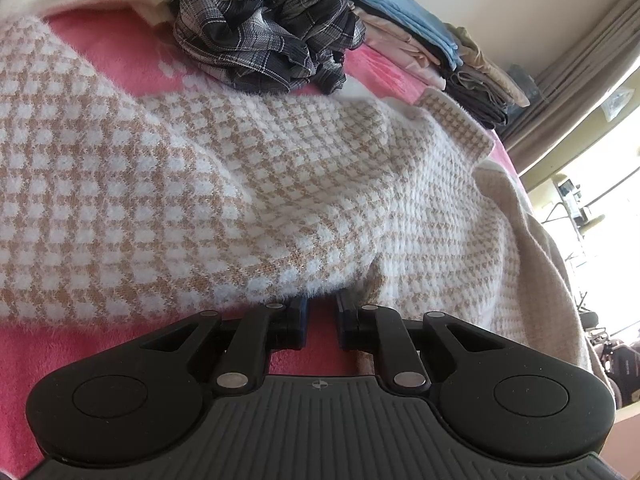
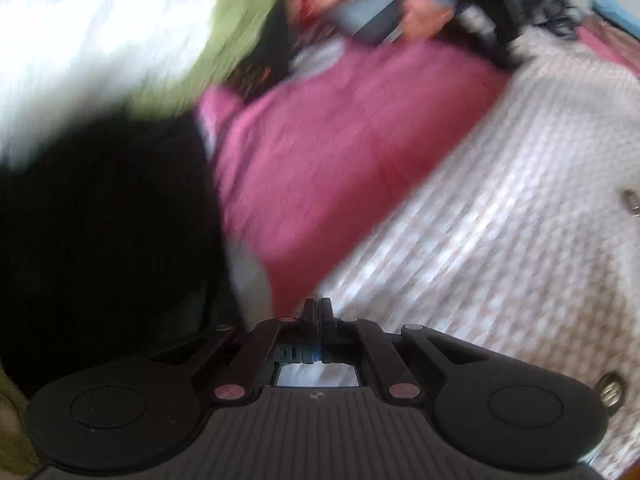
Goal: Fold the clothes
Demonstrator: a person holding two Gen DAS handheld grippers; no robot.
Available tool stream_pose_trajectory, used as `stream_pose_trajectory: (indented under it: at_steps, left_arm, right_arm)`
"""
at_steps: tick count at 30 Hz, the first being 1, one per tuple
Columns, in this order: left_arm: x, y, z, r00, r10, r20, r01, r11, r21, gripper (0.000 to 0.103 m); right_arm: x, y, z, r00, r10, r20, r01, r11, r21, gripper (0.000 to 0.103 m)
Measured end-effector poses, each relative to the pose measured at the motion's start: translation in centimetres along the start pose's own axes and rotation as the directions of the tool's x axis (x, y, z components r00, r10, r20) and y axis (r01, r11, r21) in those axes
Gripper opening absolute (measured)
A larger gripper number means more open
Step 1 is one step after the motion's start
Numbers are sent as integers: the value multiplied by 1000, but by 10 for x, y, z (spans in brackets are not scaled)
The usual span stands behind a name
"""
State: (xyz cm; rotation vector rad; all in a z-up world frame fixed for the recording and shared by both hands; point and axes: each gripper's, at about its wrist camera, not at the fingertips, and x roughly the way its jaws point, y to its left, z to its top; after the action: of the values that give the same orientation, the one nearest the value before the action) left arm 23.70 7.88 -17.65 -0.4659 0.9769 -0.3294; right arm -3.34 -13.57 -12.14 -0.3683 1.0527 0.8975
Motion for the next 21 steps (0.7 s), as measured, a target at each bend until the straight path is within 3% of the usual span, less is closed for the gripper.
stream_pose_trajectory:
  at_steps: [2,4,6,8,10,11,13,15,17,21]
  left_arm:
    - [0,0,0,1000,3,1,-3,1000,4,13]
    - [0,0,0,1000,3,0,-3,1000,8,13]
    - [-1,0,1,1000,2,-1,-2,1000,11,13]
    - [-2,0,3,1000,-1,-4,1,1000,10,13]
    - [-2,0,4,1000,-2,-4,2,1000,9,13]
    - [-2,0,4,1000,-1,-4,1,1000,12,13]
    - [-2,-1,3,1000,4,-2,-4,1000,21,13]
    - [-2,-3,2,1000,10,0,-10,999,30,13]
    - [-2,-4,1,1000,16,3,-16,999,44,13]
    - [-2,-2,2,1000,15,4,-15,999,50,13]
  right_arm:
    - [-4,-20,8,993,-96,69,91,993,73,0]
    - [7,-37,10,984,-158,78,146,979,142,0]
    - [21,-32,-1,996,-82,25,78,987,140,0]
    - [20,-11,-11,998,49,-39,-46,996,78,0]
    - [9,-3,-11,995,72,-64,-71,997,13,0]
    - [3,-6,-7,997,55,-49,-55,998,4,0]
    - [-10,-36,13,997,-28,70,19,993,119,0]
    - [-11,-69,31,977,-135,166,97,971,221,0]
    - [3,-93,46,953,-230,197,174,948,265,0]
    - [39,-122,50,958,-224,181,143,916,375,1]
